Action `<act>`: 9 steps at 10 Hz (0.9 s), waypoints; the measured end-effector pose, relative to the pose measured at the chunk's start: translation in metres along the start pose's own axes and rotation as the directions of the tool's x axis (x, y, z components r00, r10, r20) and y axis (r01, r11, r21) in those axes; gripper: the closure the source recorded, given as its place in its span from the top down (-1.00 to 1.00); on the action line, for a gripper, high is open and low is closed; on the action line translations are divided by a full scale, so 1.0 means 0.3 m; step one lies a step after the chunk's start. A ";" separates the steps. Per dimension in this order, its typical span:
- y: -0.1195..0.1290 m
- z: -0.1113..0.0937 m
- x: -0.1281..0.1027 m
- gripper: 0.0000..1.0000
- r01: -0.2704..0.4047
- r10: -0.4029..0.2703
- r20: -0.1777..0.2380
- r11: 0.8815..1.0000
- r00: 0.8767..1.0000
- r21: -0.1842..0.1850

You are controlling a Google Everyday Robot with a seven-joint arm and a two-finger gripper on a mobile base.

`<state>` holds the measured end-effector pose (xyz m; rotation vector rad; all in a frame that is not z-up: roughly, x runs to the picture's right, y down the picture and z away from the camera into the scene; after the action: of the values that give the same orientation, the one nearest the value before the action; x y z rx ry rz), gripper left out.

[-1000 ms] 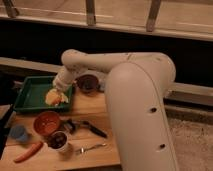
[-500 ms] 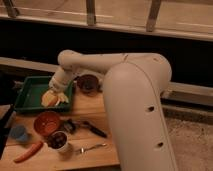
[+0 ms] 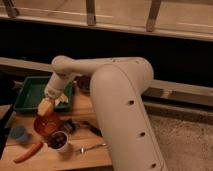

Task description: Place apple in red bowl

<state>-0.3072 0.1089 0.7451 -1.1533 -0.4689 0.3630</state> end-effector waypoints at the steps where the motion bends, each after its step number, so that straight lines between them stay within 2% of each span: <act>1: 0.035 0.071 0.005 -1.00 0.003 -0.003 -0.016 0.999 1.000 -0.040; 2: 0.057 0.143 0.014 -0.91 0.001 -0.003 -0.031 0.997 0.999 -0.073; 4: 0.080 0.231 0.035 -0.52 -0.003 -0.003 -0.059 0.994 0.998 -0.114; 6: 0.078 0.238 0.038 -0.11 -0.003 -0.004 -0.070 0.995 0.998 -0.100; 9: 0.025 0.150 0.043 0.47 -0.008 0.006 -0.073 0.999 0.997 -0.033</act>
<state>-0.3204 0.1534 0.7552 -1.1971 -0.4083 0.3191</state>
